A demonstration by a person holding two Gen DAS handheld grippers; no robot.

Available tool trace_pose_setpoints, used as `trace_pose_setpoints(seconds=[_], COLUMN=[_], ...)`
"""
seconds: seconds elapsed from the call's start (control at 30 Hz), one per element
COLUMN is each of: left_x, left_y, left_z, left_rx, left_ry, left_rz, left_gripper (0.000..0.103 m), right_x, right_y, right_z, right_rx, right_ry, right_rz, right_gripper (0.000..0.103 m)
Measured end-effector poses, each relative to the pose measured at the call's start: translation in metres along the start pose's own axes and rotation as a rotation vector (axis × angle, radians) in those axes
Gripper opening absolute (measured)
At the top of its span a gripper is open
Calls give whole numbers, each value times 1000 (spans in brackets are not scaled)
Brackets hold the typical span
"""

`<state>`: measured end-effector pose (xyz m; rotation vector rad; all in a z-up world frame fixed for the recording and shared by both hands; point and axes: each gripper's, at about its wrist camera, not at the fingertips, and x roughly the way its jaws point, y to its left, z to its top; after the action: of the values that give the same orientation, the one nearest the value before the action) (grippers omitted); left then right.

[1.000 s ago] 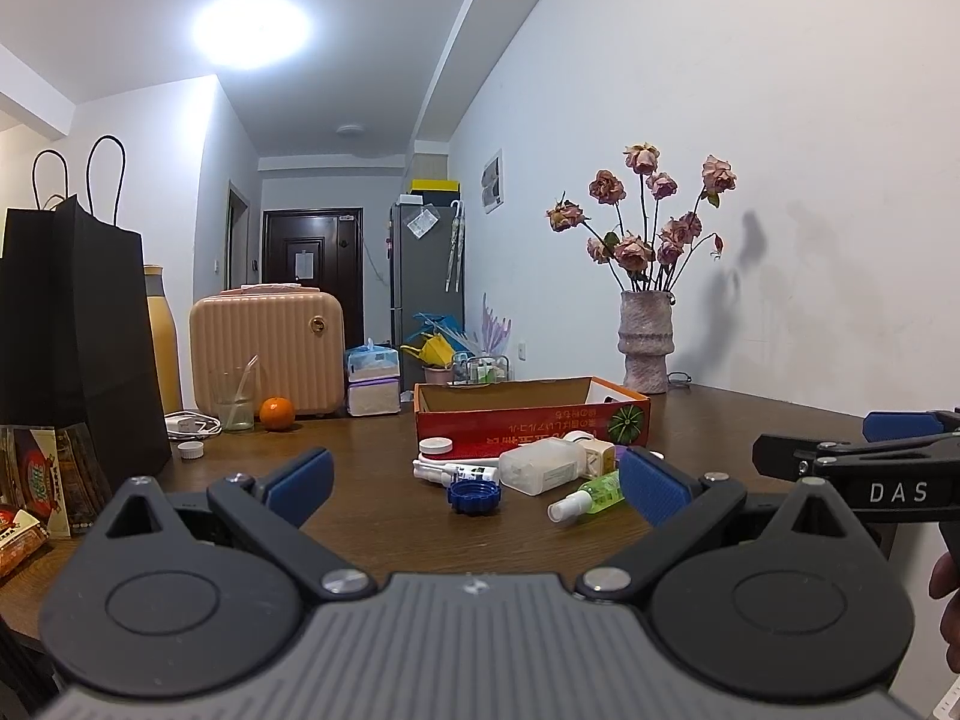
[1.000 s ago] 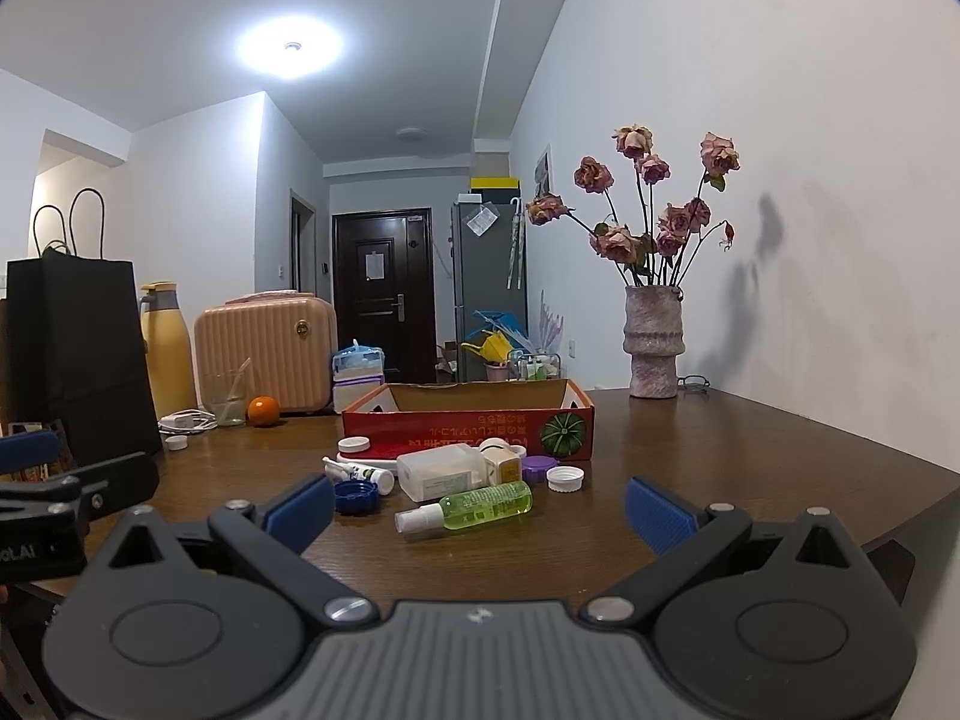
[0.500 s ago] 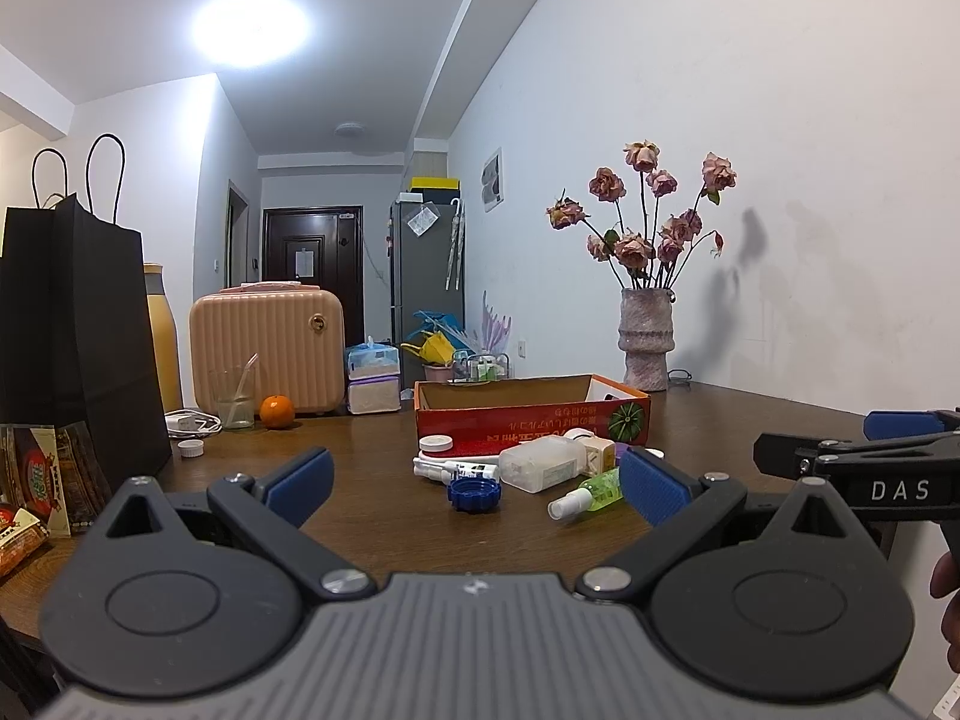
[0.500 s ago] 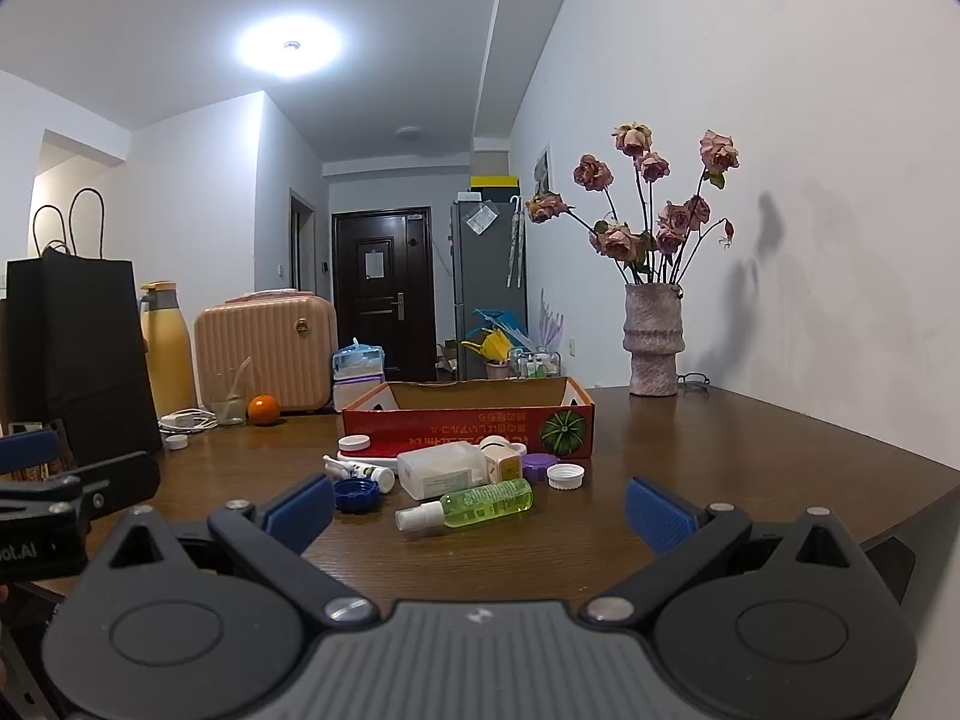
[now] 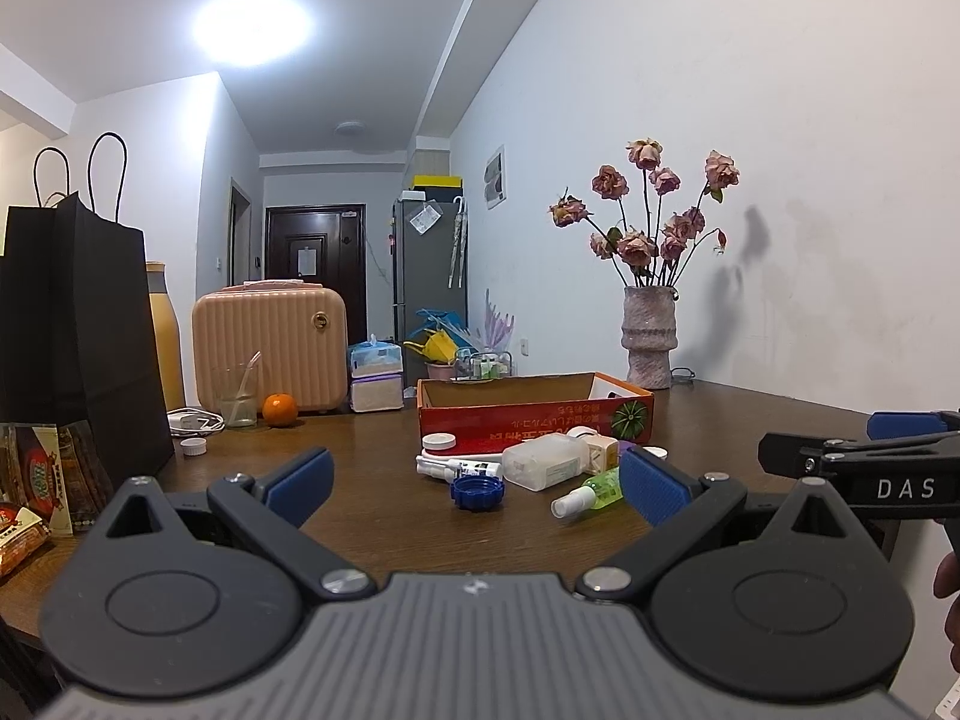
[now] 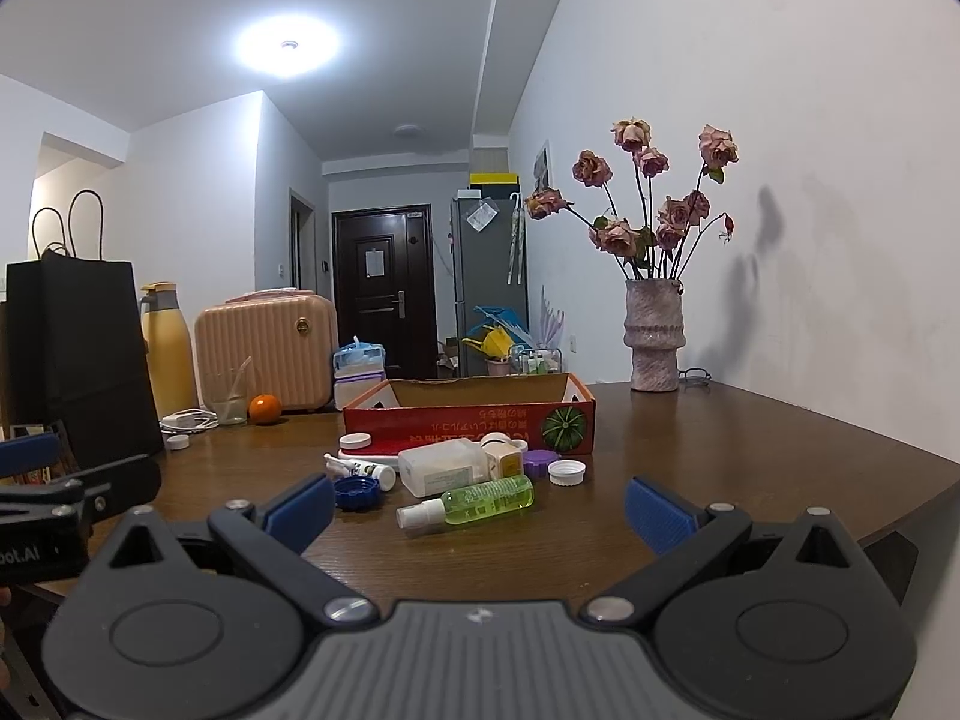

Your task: Organize rigid objects

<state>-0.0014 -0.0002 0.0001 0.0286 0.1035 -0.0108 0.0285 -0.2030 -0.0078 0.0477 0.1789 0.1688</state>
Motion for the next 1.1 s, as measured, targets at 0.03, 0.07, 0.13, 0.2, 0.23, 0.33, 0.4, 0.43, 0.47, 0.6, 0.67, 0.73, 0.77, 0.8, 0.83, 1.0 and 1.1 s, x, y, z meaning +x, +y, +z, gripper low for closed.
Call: trace_pose_setpoints(seconds=[0.03,0.07,0.13,0.2,0.23,0.33,0.4,0.43,0.47,0.6,0.67,0.73,0.77,0.8,0.83,1.0,1.1], left_x=[0,0,0,1,1,2,3,5,5,19,29,43,51,59,68,94,117], left_y=[0,0,1,1,1,1,1,1,1,1,1,2,3,3,3,8,20], left_z=[0,0,0,0,0,0,-1,-1,-1,-2,-3,-6,-8,-10,-12,-19,-16], left_rx=[0,0,0,1,3,4,6,11,16,34,35,35,37,42,50,59,45], left_ry=[0,0,0,2,3,6,7,6,4,-9,-4,26,49,74,104,121,139], left_rz=[0,0,1,1,1,0,1,3,10,41,35,51,72,85,85,95,59], left_gripper=[103,103,103,103,103,103,103,103,103,103,103,103,103,103,103,103,103], right_x=[0,0,1,1,1,1,1,1,1,10,17,29,37,45,53,96,122], right_y=[0,-1,-1,-1,-1,1,1,0,0,-6,-9,-12,-14,-17,-19,-28,-34], right_z=[0,0,-1,-1,-1,-1,-1,-1,-1,-4,-4,-4,-5,-5,-6,-11,-10], right_rx=[-1,-1,-2,-4,-5,-4,-2,-3,-7,-13,-15,-32,-39,-37,-31,-30,6], right_ry=[0,0,1,2,2,3,4,4,3,11,11,15,23,30,39,32,99], right_rz=[0,0,5,7,8,6,5,5,5,-25,-36,-42,-42,-41,-37,39,78], right_gripper=[103,103,103,103,103,103,103,103,103,103,103,103,103,103,103,103,103])
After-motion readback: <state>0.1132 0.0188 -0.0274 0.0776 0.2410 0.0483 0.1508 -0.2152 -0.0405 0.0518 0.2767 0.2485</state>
